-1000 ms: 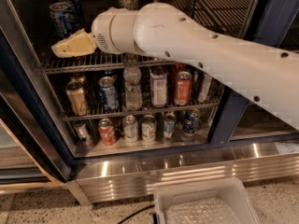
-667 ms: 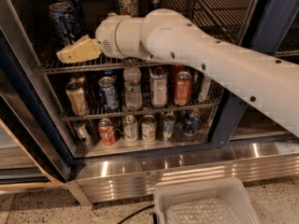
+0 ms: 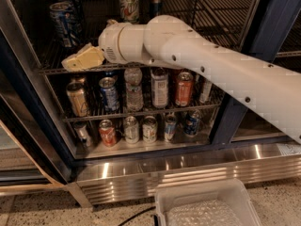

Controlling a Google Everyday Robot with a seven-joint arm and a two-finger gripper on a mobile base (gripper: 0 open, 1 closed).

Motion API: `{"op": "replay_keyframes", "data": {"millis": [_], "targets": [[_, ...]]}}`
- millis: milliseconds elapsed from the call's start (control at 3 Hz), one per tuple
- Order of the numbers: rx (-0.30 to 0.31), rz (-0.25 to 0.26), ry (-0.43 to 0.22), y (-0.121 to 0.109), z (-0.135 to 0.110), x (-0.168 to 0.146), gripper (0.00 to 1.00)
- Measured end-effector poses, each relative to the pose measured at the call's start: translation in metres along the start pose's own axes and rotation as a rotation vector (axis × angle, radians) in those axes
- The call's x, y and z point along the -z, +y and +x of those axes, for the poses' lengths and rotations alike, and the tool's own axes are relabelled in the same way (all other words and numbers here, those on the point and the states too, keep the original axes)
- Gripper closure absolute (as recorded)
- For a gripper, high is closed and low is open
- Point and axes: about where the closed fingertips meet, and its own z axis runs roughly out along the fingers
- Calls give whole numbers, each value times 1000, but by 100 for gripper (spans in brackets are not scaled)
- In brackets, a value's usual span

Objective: Pick pepsi can from top shelf of fridge

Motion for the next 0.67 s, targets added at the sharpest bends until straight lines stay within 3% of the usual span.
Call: {"op": "replay_keyframes", "data": {"millis": [667], "targets": [[38, 35, -95, -5, -20, -37, 0]]}}
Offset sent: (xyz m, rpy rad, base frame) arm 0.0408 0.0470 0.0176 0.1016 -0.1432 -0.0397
